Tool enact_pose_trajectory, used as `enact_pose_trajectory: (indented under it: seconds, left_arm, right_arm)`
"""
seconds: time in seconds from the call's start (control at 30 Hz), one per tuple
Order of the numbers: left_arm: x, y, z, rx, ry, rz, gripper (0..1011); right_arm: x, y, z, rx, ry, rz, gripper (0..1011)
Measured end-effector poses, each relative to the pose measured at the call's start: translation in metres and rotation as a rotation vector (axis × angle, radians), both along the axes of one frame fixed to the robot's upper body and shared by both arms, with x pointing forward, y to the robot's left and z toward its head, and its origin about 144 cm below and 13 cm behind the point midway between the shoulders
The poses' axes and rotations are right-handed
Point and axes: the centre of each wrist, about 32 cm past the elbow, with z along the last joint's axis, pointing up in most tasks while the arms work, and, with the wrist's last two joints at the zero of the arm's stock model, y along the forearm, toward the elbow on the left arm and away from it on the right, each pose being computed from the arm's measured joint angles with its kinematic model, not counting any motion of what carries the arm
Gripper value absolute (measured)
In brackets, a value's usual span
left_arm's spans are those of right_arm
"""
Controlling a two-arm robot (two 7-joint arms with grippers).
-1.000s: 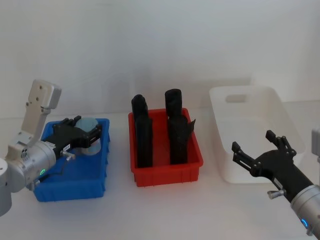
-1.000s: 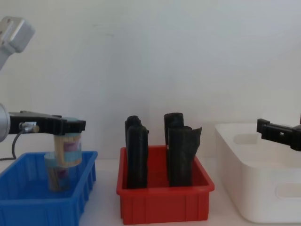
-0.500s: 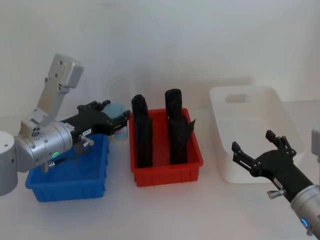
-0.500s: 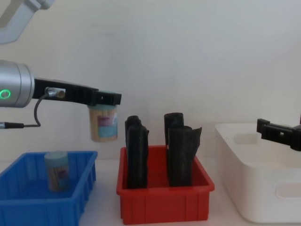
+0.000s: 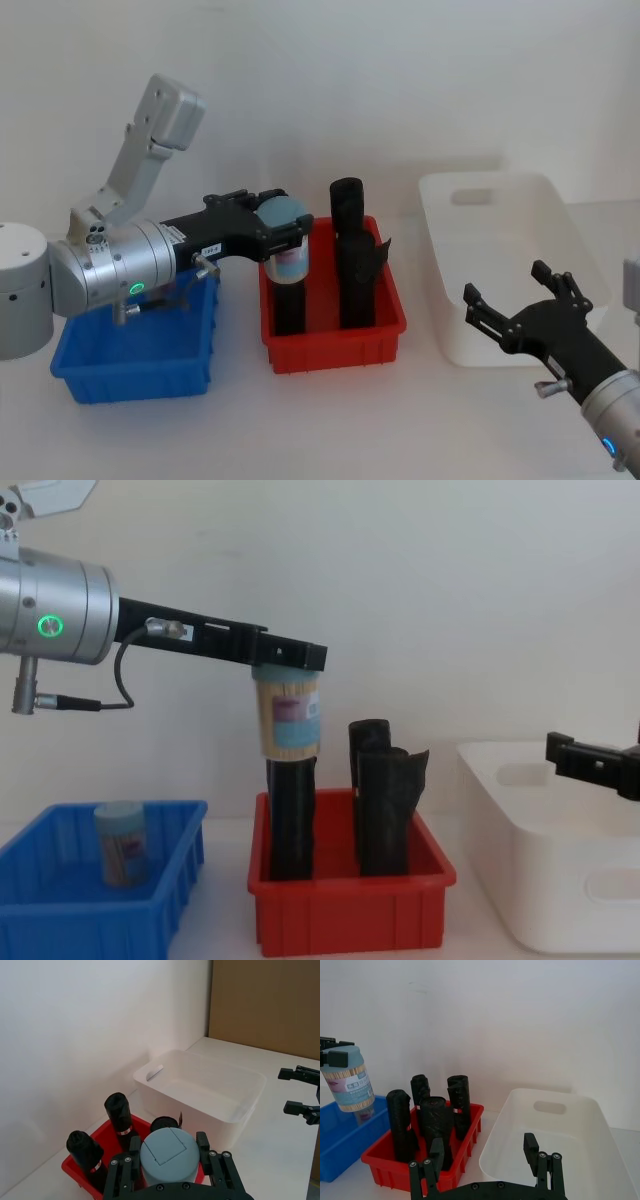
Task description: Pick the cotton swabs from the blue box and place them into the white box.
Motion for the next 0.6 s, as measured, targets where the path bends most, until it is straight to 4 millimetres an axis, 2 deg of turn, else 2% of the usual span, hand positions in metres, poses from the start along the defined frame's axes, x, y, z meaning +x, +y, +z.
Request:
enact_pose_trajectory:
  seconds: [0.6]
  left_arm:
    - [0.002, -0.008, 0.011, -0.014, 0.017, -0.078, 670]
  right_arm:
    - [0.001, 0.001, 0.003, -0.014, -0.005, 0.062, 1002]
